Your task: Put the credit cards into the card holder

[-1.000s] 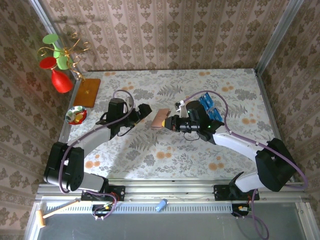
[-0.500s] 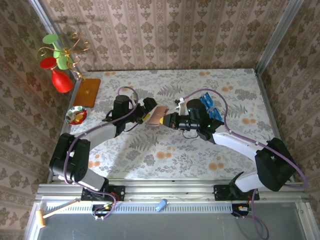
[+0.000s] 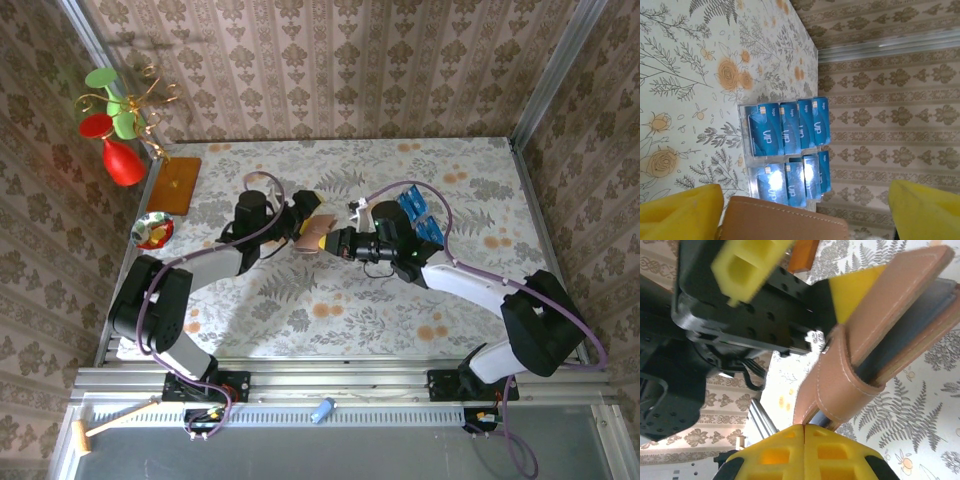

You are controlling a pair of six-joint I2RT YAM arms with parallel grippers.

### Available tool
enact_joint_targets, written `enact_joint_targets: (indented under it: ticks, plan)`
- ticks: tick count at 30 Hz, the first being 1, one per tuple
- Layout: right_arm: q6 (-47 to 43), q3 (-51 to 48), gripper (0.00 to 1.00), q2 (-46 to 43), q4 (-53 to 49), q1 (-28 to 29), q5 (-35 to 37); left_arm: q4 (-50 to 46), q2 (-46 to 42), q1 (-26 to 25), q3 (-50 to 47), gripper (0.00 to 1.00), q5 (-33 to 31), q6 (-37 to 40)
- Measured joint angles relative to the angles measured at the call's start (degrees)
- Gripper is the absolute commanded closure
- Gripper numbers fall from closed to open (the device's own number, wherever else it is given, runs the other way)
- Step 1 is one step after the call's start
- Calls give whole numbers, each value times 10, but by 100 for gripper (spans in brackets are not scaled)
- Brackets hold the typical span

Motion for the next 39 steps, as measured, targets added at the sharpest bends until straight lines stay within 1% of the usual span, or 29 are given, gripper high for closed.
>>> enact_joint_targets:
  ticks: [4,10,18,23,24,26,28,30,34,39]
  plan:
    - [0,-15,100,1,5,-9,0,9,0,9,0,34,0,-2]
    - [0,-18,100,11,8,-14,0,22,0,10,0,39,0,-2]
    - [0,-19,100,17,8,-15,0,31,0,10,-3,53,0,-1]
    - [0,-19,100,17,8,-15,0,31,0,10,-4,55,0,-1]
    - [0,-19,100,17,8,-15,0,31,0,10,-4,53,0,-1]
    - [0,-19,100,17,8,-15,0,31,0,10,-4,46,0,0]
    - [0,-19,100,17,8,-15,0,31,0,10,-5,45,1,4]
    - [0,-19,100,17,8,-15,0,31,0,10,-7,45,1,5]
    - [0,-19,100,17,8,-15,1,30,0,10,-15,51,3,10]
    - [0,-19,100,19,8,-15,1,28,0,10,-20,55,6,16]
